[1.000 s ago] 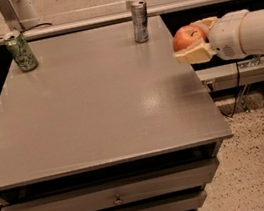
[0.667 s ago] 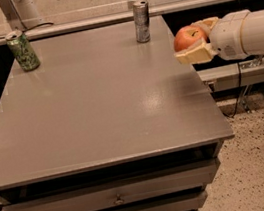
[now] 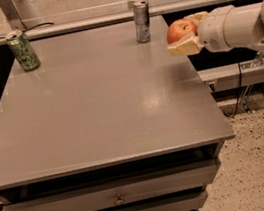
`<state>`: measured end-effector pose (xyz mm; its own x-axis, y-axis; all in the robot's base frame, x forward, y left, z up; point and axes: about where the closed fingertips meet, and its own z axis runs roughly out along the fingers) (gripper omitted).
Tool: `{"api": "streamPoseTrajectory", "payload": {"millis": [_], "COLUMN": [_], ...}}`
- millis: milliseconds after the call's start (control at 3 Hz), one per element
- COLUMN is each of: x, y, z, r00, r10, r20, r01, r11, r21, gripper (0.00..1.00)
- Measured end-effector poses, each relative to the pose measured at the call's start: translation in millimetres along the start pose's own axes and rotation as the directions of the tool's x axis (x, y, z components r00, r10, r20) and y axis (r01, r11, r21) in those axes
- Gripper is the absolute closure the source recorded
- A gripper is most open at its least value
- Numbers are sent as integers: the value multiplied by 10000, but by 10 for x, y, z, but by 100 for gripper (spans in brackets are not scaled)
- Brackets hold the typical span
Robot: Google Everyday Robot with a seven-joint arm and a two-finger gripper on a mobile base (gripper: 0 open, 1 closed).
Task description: Move apple near redbull can
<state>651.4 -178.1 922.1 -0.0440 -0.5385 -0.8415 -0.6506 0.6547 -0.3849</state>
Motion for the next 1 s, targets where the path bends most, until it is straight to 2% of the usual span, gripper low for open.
{"api": "streamPoseTrajectory", "payload": {"millis": [667, 1000], "x": [310, 419], "y": [-555, -791], "z": [784, 1019], "r00": [9963, 9922], "r10": [-44, 56], "r20": [-856, -1242], "r01": [74, 3], "r11": [9994, 9989], "r21": [340, 471], "gripper": [100, 100]}}
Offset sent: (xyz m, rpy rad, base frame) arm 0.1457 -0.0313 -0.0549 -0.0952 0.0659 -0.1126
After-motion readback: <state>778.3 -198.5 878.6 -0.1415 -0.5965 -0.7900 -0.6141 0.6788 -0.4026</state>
